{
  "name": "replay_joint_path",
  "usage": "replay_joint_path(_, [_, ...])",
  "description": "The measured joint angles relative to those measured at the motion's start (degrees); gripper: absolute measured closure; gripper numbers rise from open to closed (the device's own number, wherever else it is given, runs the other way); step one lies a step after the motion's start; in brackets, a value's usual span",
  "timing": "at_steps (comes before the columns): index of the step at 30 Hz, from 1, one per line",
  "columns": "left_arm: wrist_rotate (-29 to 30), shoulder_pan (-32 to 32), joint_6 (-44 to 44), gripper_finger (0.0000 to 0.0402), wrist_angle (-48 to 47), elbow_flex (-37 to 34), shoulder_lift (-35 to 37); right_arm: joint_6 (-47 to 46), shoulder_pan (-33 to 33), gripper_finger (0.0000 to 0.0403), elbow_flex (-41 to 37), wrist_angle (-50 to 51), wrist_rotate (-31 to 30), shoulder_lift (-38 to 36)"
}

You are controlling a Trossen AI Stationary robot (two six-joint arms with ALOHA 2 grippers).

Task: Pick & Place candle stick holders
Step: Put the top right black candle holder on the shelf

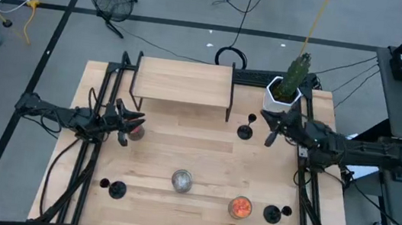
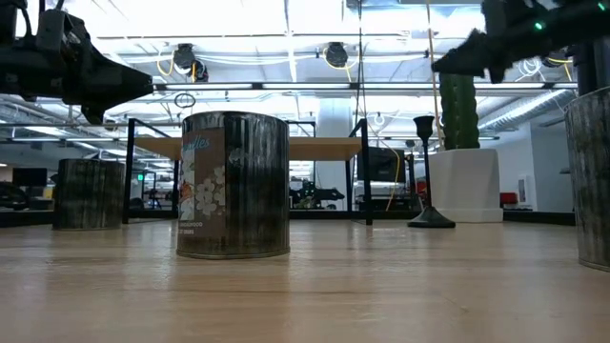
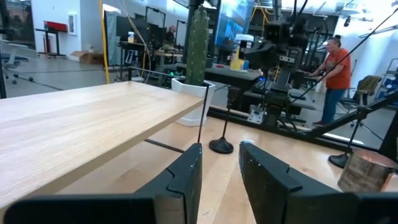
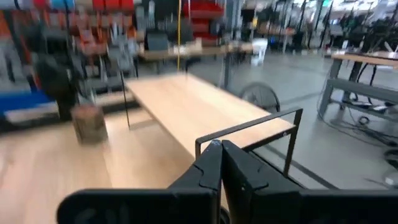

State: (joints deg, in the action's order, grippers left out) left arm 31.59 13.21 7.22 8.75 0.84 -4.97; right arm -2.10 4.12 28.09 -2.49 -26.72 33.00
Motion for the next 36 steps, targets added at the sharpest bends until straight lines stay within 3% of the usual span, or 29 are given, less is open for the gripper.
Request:
replay_joint_path(7, [0.0,0.0,0.0,0.0289,0.0,0.0,0.0,-0.3,0.2,0.0336,16.4,20.7,-0.1,13.6])
replay_joint_path(13, [0.0,0.0,0.1,0.0289,-0.1,0.1,0.0,-1.8,2.5,0.0277,24.8,32.5,2.0,19.4])
replay_joint_path(22, [0.0,0.0,0.1,0.0289,-0.2,0.1,0.0,-8.2,9.3,0.0225,26.6,38.2,13.5,21.5])
replay_joint_path(30, [0.0,0.0,0.1,0.0289,-0.5,0.1,0.0,-9.3,12.0,0.023,26.6,39.2,18.0,25.8])
replay_joint_path(36, [0.0,0.0,0.1,0.0289,-1.0,0.1,0.0,-9.3,13.6,0.0221,26.6,39.2,17.9,28.2])
